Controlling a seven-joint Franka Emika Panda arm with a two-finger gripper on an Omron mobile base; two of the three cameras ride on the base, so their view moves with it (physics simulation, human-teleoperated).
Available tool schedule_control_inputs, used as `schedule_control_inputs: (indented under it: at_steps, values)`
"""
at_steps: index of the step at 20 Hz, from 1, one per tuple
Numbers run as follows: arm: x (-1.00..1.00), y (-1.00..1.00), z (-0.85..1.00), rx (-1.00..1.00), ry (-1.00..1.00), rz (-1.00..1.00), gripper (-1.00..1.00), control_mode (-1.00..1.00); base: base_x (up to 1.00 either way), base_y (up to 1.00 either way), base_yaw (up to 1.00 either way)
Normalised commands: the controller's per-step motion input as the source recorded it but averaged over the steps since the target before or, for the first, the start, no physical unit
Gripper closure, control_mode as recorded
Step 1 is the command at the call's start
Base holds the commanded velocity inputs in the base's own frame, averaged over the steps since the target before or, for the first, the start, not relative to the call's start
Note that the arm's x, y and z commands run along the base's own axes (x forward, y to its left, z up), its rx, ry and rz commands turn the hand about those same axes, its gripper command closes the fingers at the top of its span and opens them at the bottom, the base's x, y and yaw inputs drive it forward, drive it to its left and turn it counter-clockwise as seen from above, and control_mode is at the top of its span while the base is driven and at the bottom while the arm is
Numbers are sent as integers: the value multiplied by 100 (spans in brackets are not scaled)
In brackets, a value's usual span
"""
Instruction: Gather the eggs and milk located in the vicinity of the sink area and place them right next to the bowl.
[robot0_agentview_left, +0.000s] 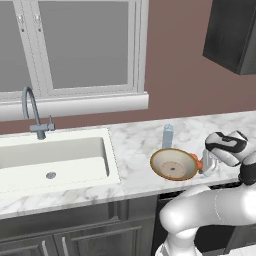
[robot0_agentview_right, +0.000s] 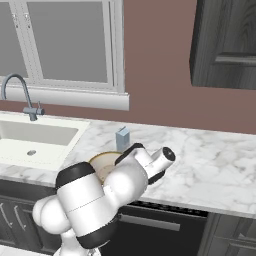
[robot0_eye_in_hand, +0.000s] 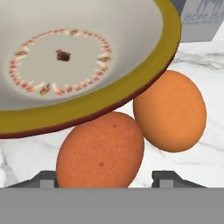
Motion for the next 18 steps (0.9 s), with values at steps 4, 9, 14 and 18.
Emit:
schedule_control_inputs:
  at_steps: [4, 9, 14, 18]
  values:
    - [0, -45, 0, 3, 0, 0, -100, -100, 0, 0, 0]
    - [-2, -40, 11, 3, 0, 0, -100, -100, 0, 0, 0]
    - [-9, -15, 48, 1, -9, 0, -100, -100, 0, 0, 0]
    - [-30, -7, 81, 0, -24, 0, -100, -100, 0, 0, 0]
